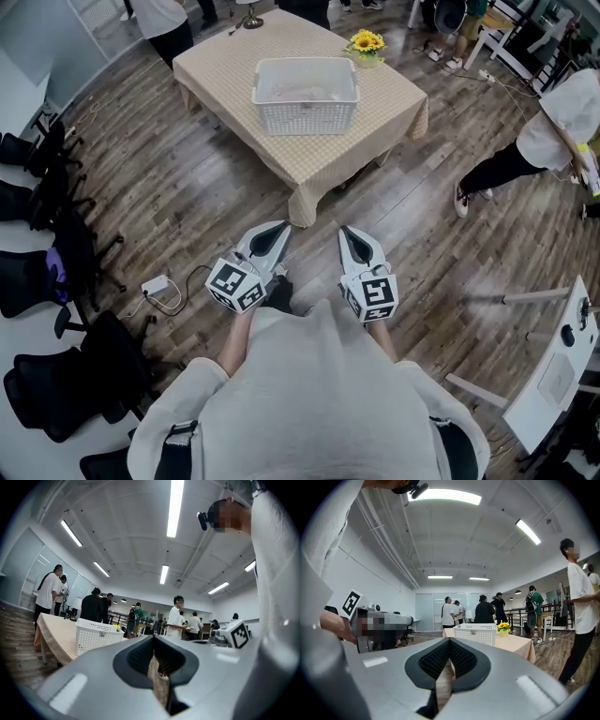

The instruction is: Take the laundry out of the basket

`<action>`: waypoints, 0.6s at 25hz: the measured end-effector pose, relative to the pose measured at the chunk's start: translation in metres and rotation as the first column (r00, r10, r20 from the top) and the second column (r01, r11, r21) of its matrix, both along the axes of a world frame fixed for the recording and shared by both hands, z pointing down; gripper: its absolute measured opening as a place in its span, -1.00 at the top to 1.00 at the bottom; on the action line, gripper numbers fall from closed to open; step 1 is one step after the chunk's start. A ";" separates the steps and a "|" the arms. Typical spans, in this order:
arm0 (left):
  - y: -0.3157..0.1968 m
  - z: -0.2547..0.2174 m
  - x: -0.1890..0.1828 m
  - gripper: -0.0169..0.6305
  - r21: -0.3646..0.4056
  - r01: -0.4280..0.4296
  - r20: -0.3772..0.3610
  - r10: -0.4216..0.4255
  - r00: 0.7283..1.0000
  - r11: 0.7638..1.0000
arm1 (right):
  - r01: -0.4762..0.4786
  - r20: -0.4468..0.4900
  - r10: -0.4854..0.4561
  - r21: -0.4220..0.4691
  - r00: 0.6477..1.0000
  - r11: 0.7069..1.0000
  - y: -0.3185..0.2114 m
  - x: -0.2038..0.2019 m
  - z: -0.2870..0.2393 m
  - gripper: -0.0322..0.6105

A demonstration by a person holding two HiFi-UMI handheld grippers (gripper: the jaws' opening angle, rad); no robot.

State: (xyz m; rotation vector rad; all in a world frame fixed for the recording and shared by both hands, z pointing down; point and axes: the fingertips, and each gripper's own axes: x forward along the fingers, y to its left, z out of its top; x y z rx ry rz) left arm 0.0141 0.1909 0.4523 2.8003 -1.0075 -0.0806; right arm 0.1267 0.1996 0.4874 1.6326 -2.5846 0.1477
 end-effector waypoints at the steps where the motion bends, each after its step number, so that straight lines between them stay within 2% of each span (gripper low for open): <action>1: -0.003 -0.001 0.000 0.92 0.003 0.000 0.000 0.000 1.000 1.000 | 0.001 0.001 -0.001 0.002 1.000 1.000 -0.003 0.000 0.000 0.90; 7: -0.026 0.003 0.000 0.92 0.004 0.015 -0.011 -0.015 1.000 1.000 | 0.013 -0.009 -0.013 0.009 1.000 1.000 -0.023 0.002 0.000 0.90; 15: -0.077 0.012 0.006 0.92 -0.007 -0.007 -0.019 0.007 1.000 1.000 | 0.018 -0.033 -0.018 -0.010 0.999 1.000 -0.073 0.001 0.007 0.90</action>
